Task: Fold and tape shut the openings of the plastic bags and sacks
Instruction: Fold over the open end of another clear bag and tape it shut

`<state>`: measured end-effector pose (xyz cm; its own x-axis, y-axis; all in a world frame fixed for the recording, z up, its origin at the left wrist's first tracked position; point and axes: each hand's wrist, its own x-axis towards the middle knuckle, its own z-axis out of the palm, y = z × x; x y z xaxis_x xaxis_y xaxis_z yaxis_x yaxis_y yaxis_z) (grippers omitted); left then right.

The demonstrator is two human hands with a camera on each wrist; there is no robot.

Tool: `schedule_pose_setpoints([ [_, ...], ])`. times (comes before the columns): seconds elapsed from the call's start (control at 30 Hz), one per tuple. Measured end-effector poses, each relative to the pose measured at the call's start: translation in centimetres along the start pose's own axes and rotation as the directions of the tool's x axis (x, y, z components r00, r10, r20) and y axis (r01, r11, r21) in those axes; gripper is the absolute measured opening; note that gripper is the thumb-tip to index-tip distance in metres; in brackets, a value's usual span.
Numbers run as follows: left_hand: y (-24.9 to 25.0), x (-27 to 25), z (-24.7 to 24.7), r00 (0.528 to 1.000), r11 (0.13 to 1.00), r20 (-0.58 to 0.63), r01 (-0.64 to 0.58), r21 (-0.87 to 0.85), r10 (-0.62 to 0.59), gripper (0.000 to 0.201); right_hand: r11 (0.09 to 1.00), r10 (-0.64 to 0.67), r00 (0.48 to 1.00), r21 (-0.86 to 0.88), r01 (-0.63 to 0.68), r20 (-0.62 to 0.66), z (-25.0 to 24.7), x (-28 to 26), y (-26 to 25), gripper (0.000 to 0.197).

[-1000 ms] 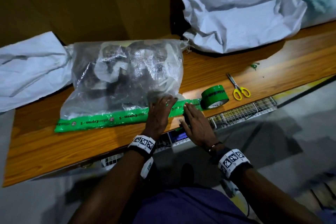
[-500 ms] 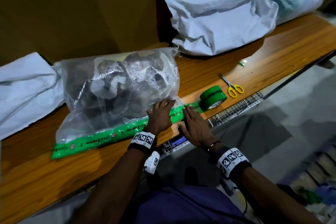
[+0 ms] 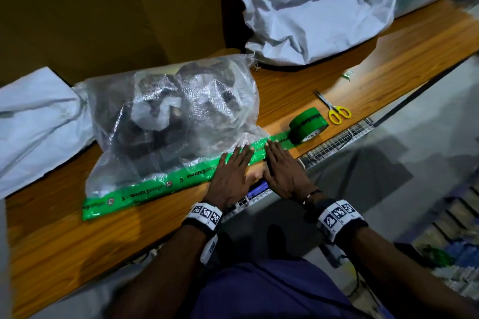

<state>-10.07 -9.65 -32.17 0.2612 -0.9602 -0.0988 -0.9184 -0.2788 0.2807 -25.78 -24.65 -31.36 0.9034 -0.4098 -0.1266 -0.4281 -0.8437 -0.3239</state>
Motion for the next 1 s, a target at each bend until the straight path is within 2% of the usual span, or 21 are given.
schedule_pose_setpoints([
  [0.23, -0.2, 0.3, 0.1, 1.0, 1.0, 0.024, -0.002, -0.016, 0.002, 0.081, 1.0, -0.007, 1.0, -0.029, 0.007, -0.006, 0.6, 0.1, 0.1, 0.087],
  [0.37, 0.2, 0.0, -0.6, 1.0, 1.0, 0.028, 0.001, -0.016, 0.0, 0.076, 0.996, -0.028, 1.0, 0.084, 0.028, -0.001, -0.7, 0.0, 0.3, 0.084],
  [0.43, 0.7, 0.2, -1.0, 0.999, 0.998, 0.02, 0.027, -0.052, -0.026, 0.071, 0.983, -0.049, 0.996, 0.174, 0.06, -0.069, -2.5, -0.5, 0.6, 0.073],
  [0.53, 1.8, 1.0, -1.7, 0.994, 0.995, -0.093, 0.047, -0.088, -0.055, 0.058, 0.96, -0.047, 0.956, 0.252, 0.123, -0.29, -6.4, -1.6, 1.7, 0.059],
  [0.63, 3.4, 2.5, -2.4, 0.97, 0.999, -0.239, 0.022, -0.047, -0.033, 0.046, 0.913, 0.059, 0.881, 0.383, 0.143, -0.469, -10.9, -1.9, 4.6, 0.049],
  [0.73, 5.6, 4.1, -2.7, 0.958, 0.999, -0.285, 0.031, -0.028, -0.037, 0.044, 0.881, 0.218, 0.817, 0.467, 0.07, -0.534, -14.2, -1.8, 10.1, 0.039],
  [0.8, 6.7, 5.2, -2.7, 0.959, 0.998, -0.277, 0.057, -0.012, -0.058, 0.045, 0.872, 0.32, 0.796, 0.488, -0.036, -0.514, -14.9, -1.5, 14.6, 0.035],
  [0.83, 7.1, 5.7, -2.6, 0.959, 0.997, -0.274, 0.075, -0.007, -0.074, 0.045, 0.87, 0.348, 0.803, 0.486, -0.084, -0.484, -14.9, -1.3, 16.6, 0.033],
  [0.9, 7.5, 6.4, -2.0, 0.947, 0.996, -0.307, 0.092, -0.004, -0.089, 0.043, 0.869, 0.352, 0.84, 0.477, -0.13, -0.413, -14.2, -0.7, 19.6, 0.031],
  [1.0, 7.4, 6.8, -0.8, 0.924, 0.997, -0.379, 0.07, 0.014, -0.06, 0.039, 0.859, 0.33, 0.893, 0.489, -0.15, -0.306, -12.9, 0.8, 21.4, 0.033],
])
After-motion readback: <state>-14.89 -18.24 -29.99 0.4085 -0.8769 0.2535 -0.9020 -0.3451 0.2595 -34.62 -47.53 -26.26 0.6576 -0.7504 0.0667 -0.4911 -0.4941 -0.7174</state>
